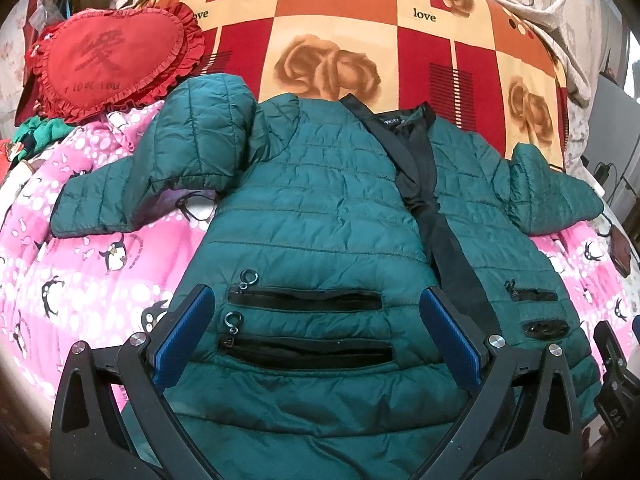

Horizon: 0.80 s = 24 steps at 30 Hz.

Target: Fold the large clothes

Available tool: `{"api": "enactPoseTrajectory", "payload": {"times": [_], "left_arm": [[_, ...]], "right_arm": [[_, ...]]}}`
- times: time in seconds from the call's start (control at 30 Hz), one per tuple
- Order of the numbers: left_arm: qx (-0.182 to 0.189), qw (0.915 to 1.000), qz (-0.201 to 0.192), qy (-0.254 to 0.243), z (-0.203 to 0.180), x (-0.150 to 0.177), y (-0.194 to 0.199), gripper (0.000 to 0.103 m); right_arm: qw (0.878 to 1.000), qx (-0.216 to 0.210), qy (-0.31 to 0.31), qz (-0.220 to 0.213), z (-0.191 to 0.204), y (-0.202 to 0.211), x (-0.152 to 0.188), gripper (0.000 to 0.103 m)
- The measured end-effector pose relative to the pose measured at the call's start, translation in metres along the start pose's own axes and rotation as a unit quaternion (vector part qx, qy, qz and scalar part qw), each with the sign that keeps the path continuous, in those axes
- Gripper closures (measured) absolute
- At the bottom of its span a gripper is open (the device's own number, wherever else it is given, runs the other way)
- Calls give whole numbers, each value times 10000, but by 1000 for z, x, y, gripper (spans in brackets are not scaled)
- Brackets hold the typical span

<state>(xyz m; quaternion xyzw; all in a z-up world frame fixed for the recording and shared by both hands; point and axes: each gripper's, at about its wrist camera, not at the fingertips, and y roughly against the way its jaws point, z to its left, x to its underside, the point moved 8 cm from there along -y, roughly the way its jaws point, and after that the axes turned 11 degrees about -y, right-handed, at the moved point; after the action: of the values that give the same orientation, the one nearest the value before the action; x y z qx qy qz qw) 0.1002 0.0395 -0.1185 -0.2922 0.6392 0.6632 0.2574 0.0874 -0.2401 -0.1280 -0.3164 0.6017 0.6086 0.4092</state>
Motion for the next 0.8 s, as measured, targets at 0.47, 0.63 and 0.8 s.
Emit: {"api": "enactPoseTrajectory", "payload": {"times": [0.47,0.63,0.8], "left_arm": [[-51,10000,20,-13,0,0,0,0],[-95,9999,-30,4,2,0,4,0],[-87,9999,-70,21,3,0,5,0]], "right_arm": [[10000,-20,-18,-15,0,0,-1,0],[9999,-11,29,-124,1,5,-3,0],[9998,-14,25,-193,1,9,-4,0]]}}
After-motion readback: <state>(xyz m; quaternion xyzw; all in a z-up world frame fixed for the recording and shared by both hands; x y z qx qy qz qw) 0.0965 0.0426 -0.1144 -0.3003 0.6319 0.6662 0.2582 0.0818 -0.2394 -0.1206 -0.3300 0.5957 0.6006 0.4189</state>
